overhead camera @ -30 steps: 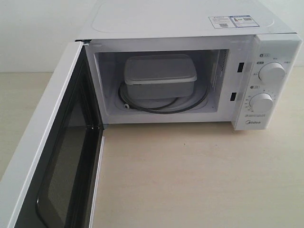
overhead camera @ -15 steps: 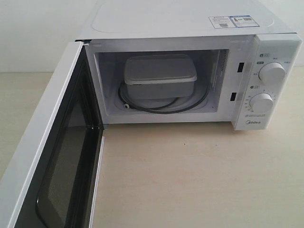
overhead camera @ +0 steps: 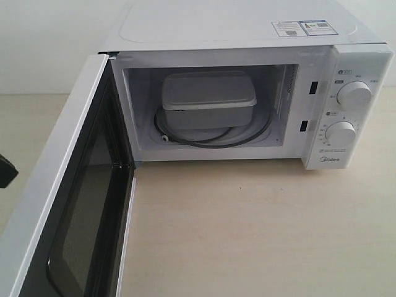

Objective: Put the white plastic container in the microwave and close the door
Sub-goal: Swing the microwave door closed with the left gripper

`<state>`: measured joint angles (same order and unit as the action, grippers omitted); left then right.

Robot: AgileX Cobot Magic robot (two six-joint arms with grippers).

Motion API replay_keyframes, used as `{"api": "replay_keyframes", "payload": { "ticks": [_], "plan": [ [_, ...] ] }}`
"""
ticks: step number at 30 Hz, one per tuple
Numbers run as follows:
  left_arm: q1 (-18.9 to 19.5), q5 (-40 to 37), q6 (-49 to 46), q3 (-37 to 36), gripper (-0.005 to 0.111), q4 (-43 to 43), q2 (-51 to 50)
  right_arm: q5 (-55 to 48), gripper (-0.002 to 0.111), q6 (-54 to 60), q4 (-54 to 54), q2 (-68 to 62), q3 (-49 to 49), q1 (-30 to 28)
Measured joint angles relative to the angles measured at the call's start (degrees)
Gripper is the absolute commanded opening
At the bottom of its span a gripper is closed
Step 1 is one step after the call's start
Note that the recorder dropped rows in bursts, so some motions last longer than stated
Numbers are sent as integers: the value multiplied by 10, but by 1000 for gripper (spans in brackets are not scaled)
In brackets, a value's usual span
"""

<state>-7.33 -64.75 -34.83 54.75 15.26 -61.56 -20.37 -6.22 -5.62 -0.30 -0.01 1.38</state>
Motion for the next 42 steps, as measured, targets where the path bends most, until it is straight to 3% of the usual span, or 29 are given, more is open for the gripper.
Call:
{"api": "replay_keyframes", "payload": {
  "ticks": [10, 13, 17, 22, 26, 35, 42],
  "plan": [
    [-86, 93, -105, -24, 4, 62, -59, 0, 0, 0, 0, 0, 0, 0],
    [-135, 155, -197, -24, 4, 171, -85, 0, 0, 0, 0, 0, 0, 0],
    [-186, 276, -247, -24, 4, 219, -132, 0, 0, 0, 0, 0, 0, 0],
    [-208, 417, -254, 2, 4, 242, -194, 0, 0, 0, 0, 0, 0, 0],
    [-211, 487, -257, 47, 4, 251, -239, 0, 0, 0, 0, 0, 0, 0],
    [-211, 494, -258, 79, 4, 254, -267, 0, 0, 0, 0, 0, 0, 0],
    [-211, 444, -258, 80, 4, 254, -245, 0, 0, 0, 0, 0, 0, 0]
  ]
}}
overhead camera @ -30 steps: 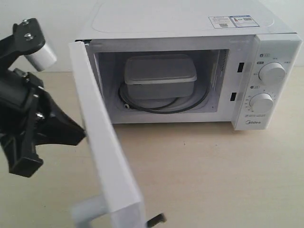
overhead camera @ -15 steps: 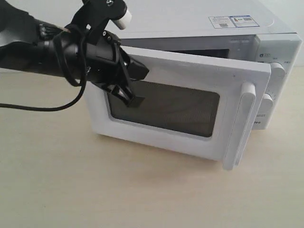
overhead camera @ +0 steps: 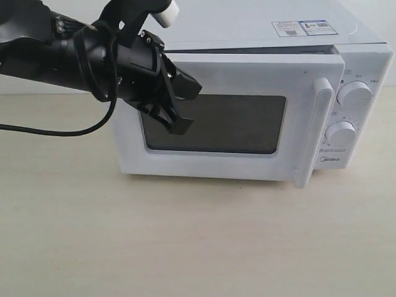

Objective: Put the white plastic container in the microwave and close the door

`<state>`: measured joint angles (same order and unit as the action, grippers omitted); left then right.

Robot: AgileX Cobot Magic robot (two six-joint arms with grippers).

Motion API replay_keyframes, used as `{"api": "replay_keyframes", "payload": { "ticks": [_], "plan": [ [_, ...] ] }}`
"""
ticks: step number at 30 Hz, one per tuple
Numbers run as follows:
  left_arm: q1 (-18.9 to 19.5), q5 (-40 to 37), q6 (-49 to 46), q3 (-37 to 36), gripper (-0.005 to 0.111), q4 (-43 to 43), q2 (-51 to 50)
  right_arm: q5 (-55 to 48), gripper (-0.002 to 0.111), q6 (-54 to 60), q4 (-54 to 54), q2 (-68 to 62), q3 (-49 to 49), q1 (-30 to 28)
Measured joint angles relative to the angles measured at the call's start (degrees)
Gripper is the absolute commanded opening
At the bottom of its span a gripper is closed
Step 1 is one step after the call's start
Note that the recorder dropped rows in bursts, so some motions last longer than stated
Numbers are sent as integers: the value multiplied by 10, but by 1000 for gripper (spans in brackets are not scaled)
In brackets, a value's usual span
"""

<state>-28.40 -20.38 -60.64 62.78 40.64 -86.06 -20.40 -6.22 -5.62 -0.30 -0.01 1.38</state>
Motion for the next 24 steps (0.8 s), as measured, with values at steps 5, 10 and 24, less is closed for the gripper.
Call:
{"api": "replay_keyframes", "payload": {
  "ticks": [5, 10, 24],
  "plan": [
    [0, -39, 9, 0, 4, 0, 24, 0, 0, 0, 0, 0, 0, 0],
    [0, -76, 24, 0, 4, 0, 51, 0, 0, 0, 0, 0, 0, 0],
    [0, -107, 39, -57, 4, 0, 130, 266, 0, 33, -45, 0, 0, 0]
  ]
}}
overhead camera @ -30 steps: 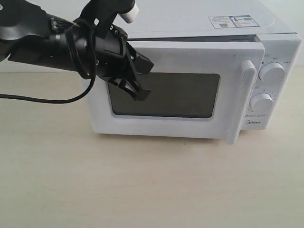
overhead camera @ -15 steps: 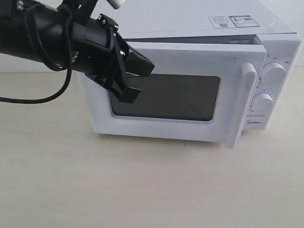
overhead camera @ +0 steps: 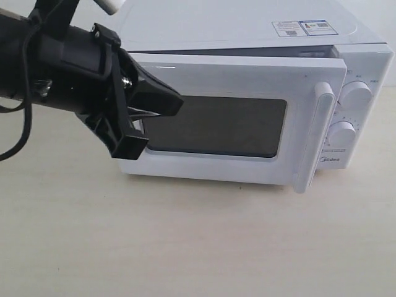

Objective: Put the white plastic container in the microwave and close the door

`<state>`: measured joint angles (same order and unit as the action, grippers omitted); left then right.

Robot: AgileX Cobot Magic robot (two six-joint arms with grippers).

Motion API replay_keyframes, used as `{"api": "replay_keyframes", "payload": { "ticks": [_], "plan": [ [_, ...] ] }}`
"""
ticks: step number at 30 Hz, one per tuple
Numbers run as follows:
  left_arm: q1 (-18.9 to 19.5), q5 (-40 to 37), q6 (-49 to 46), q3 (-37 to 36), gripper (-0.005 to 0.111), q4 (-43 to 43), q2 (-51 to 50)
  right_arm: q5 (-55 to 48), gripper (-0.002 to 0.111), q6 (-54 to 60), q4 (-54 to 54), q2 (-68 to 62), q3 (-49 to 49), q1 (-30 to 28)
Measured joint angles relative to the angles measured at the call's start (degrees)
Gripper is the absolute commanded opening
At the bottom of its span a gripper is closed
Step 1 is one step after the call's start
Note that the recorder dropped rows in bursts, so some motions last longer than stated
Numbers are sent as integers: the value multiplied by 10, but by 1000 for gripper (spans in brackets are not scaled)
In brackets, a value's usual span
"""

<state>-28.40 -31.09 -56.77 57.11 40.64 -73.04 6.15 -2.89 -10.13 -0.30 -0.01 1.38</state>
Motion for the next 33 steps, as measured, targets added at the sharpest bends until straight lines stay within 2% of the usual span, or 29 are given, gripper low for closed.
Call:
{"api": "replay_keyframes", "payload": {
  "ticks": [3, 12, 15, 18, 22, 25, 29, 33],
  "plan": [
    [0, 0, 4, -14, 4, 0, 17, 108, 0, 2, 0, 1, 0, 0],
    [0, 0, 12, -47, 4, 0, 41, 533, 0, -3, 6, 3, 0, 0],
    [0, 0, 12, -52, 4, 0, 43, 586, 0, -40, 12, 4, 28, 0],
    [0, 3, 12, -53, 4, 0, 43, 509, 0, -147, 12, 4, 98, 0],
    [0, 9, 13, -53, 4, 0, 43, 209, 0, -365, -58, -6, 214, 0],
    [0, 13, 13, -54, 4, 0, 43, 51, 0, -475, -130, -38, 271, 0],
    [0, 17, 15, -54, 4, 0, 43, -55, 0, -511, -153, -84, 291, 0],
    [0, 17, 15, -54, 4, 0, 43, -104, 0, -512, -153, -140, 291, 0]
  ]
}}
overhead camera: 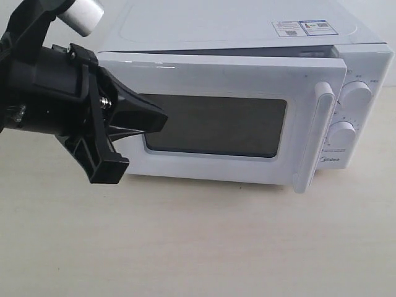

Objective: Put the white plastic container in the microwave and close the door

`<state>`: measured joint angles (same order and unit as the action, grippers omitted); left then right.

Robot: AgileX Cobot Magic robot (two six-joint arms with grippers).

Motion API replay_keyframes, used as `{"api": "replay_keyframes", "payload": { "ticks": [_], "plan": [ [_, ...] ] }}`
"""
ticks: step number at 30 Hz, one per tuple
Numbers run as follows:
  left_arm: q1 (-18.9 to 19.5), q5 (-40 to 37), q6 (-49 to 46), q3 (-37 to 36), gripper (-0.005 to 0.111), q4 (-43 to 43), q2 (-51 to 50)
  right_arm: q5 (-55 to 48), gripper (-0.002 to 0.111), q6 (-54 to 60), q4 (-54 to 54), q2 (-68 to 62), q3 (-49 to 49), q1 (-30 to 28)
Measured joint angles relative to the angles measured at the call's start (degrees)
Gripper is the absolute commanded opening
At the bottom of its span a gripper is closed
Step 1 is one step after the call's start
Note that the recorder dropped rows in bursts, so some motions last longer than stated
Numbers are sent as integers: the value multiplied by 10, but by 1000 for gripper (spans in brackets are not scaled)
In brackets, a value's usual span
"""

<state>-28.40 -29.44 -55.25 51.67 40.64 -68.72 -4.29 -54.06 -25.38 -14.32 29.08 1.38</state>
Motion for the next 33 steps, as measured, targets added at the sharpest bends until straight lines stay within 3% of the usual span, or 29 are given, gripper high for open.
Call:
{"api": "replay_keyframes", "payload": {
  "ticks": [7, 12, 14, 19, 23, 25, 26, 33],
  "plan": [
    [0, 1, 1, 0, 4, 0, 0, 12, 0, 28, 0, -88, 14, 6],
    [0, 7, 1, 0, 4, 0, 0, 11, 0, 104, 0, -134, 47, 60],
    [0, 13, 1, 0, 4, 0, 0, -54, 0, 199, 0, -170, 82, 123],
    [0, 15, 1, 0, 4, 0, 0, -268, 0, 242, 8, -237, 154, 199],
    [0, 16, 1, 0, 4, 15, 0, -404, 0, 304, 131, -298, 205, 268],
    [0, 16, 1, 0, 4, 17, 0, -401, 0, 380, 267, -339, 211, 303],
    [0, 14, 1, 0, 4, 17, 0, -394, 0, 389, 286, -348, 211, 310],
    [0, -16, 1, 0, 4, 17, 0, -245, 0, 408, 318, -427, 212, 317]
  ]
}}
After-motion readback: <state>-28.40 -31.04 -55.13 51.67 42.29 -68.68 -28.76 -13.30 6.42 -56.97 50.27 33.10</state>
